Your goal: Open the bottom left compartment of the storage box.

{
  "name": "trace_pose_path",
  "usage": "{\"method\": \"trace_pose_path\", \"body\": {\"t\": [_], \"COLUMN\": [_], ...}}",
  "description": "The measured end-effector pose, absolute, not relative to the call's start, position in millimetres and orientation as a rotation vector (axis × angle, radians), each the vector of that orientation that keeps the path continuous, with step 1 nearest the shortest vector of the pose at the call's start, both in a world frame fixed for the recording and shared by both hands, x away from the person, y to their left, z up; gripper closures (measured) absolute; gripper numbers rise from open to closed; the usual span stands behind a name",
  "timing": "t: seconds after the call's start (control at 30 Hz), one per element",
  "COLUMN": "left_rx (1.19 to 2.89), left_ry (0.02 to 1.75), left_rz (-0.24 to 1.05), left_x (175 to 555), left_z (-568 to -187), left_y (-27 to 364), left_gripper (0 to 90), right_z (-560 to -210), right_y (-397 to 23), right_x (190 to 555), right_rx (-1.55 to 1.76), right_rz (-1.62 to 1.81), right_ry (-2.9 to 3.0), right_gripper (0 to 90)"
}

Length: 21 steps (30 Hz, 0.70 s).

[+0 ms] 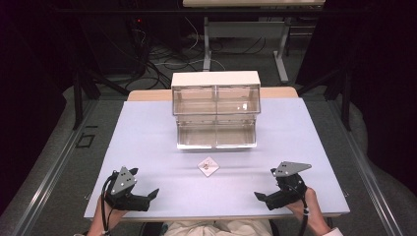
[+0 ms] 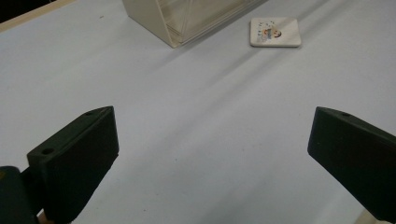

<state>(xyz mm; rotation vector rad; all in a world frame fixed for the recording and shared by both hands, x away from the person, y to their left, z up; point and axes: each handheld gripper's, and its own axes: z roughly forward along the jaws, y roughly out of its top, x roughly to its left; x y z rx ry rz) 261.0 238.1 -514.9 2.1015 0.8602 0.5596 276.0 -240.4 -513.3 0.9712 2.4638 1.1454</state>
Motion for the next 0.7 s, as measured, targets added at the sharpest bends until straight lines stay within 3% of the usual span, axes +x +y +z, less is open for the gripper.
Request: {"method": "trace_pose_path", "body": {"t": [0.7], "left_rx": [2.107], "left_ry": [0.848], "left_rz": [0.572], "left_x": [261], "left_z": [-516], "left_y": [237], "left_gripper": [1.7], "right_z": [-511], "right_y": [-233], "right_x": [300], "right_rx": [1.004], "right_rz": [1.138], "right_ry": [2.423], "right_gripper": [0.0]}}
